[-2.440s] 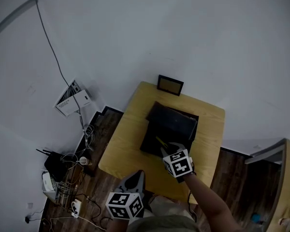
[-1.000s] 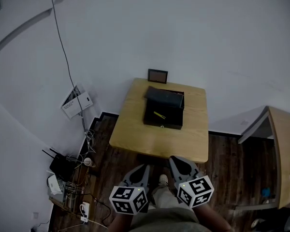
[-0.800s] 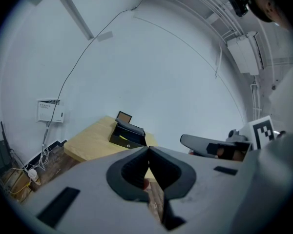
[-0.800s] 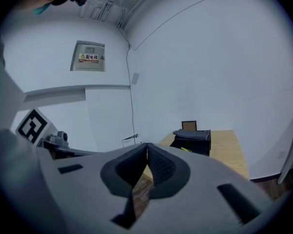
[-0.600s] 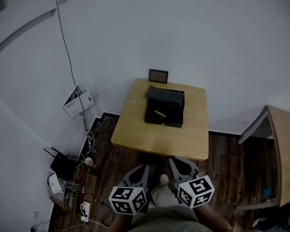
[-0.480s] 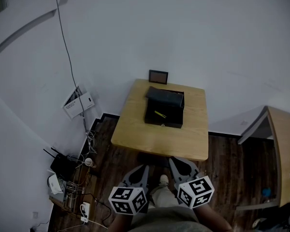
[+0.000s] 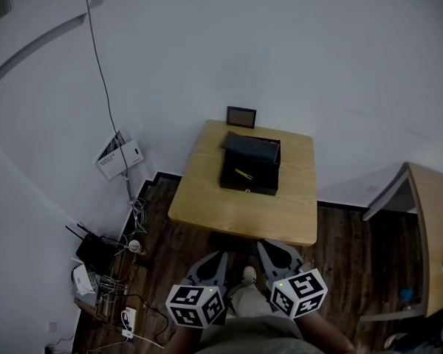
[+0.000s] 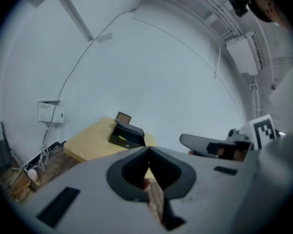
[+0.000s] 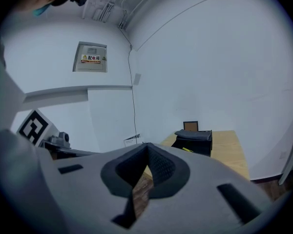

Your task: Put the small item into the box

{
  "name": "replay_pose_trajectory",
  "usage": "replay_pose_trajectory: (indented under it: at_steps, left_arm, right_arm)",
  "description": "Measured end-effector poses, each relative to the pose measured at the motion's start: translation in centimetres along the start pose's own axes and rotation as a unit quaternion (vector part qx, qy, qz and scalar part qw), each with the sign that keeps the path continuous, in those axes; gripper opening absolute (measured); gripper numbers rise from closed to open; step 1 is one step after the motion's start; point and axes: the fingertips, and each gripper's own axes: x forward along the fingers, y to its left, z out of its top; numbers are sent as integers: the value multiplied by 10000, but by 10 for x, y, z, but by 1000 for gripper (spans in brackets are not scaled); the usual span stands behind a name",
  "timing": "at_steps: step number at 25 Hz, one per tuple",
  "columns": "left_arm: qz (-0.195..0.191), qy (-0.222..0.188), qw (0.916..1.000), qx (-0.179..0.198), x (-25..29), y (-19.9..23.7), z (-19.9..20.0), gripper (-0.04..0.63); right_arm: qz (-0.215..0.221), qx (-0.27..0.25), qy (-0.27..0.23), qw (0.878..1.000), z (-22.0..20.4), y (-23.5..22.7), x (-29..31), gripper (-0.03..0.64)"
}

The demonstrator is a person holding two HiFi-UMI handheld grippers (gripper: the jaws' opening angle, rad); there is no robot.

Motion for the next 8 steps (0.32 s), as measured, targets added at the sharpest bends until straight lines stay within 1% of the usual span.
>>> replay_pose_trajectory:
  at_steps: [8]
  left_arm:
    - [21, 22, 10000, 11, 2, -4, -2, 3]
  right_arm:
    - [61, -29, 44, 10000, -3, 0, -1, 0]
